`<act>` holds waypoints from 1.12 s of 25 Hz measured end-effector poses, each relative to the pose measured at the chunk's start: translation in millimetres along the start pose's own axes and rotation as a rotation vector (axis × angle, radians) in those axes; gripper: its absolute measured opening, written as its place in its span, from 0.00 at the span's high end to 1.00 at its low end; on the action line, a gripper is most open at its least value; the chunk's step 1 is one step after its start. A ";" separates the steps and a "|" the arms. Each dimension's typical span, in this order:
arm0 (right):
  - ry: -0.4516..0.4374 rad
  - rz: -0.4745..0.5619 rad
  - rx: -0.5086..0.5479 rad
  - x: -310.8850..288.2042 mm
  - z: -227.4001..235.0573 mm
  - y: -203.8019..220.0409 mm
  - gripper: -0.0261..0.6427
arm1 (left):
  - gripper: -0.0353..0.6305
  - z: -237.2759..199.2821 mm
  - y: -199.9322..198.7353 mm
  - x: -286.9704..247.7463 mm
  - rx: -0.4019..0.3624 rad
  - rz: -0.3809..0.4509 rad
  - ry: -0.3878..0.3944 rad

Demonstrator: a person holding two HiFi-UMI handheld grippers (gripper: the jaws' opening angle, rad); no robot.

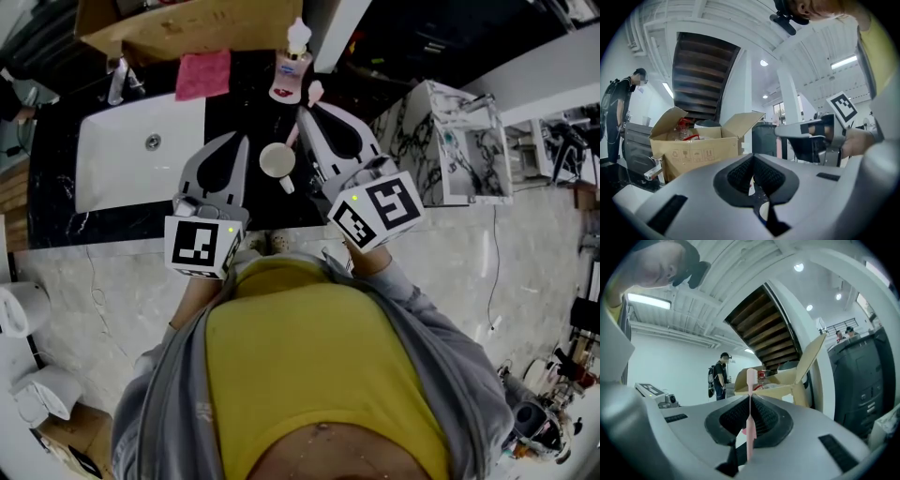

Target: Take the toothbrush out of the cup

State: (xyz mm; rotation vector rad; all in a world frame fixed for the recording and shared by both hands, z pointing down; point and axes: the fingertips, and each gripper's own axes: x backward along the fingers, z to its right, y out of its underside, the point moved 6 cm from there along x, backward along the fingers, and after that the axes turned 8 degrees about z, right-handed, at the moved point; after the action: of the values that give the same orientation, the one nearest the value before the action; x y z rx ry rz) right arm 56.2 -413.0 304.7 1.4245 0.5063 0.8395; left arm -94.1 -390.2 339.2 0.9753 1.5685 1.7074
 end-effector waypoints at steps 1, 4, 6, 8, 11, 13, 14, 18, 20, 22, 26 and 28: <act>0.016 0.006 0.034 2.6 -1.7 -4.3 0.93 | 0.95 -0.3 -1.9 0.1 -0.001 0.003 -0.004; 0.057 0.025 0.118 9.2 -6.4 -14.9 0.93 | 0.95 -1.3 -8.1 0.7 -0.003 0.014 -0.014; 0.081 0.039 0.146 13.0 -9.0 -19.7 0.93 | 0.95 -2.2 -12.9 1.0 -0.007 0.024 -0.019; 0.104 0.048 0.155 16.5 -11.0 -21.6 0.93 | 0.95 -3.4 -16.9 1.7 -0.012 0.034 -0.025; 0.133 0.033 0.159 19.5 -11.4 -18.3 0.93 | 0.95 -5.3 -20.5 2.8 -0.018 0.040 -0.037; 0.149 0.016 0.167 20.9 -11.0 -15.0 0.93 | 0.95 -5.8 -22.3 3.2 -0.019 0.043 -0.040; 0.153 0.012 0.169 21.6 -11.3 -13.9 0.93 | 0.95 -5.6 -23.1 3.5 -0.020 0.045 -0.040; 0.158 0.017 0.165 23.4 -12.0 -13.5 0.93 | 0.95 -4.7 -24.7 3.9 -0.020 0.051 -0.039; 0.160 0.021 0.165 24.2 -12.2 -14.1 0.93 | 0.95 -4.1 -25.5 4.0 -0.020 0.052 -0.039; 0.163 0.025 0.162 25.5 -12.3 -14.6 0.93 | 0.95 -3.1 -26.4 4.1 -0.021 0.054 -0.036; 0.167 0.029 0.157 27.0 -12.4 -13.9 0.93 | 0.95 -2.6 -27.6 4.6 -0.023 0.061 -0.033; 0.168 0.030 0.155 27.8 -12.6 -13.4 0.93 | 0.95 -2.5 -27.3 5.3 -0.023 0.061 -0.033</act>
State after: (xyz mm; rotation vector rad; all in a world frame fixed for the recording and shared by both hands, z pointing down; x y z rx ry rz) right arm 66.9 -382.9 295.0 1.5135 0.6918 0.9661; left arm -100.1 -384.2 312.6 1.0443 1.5095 1.7377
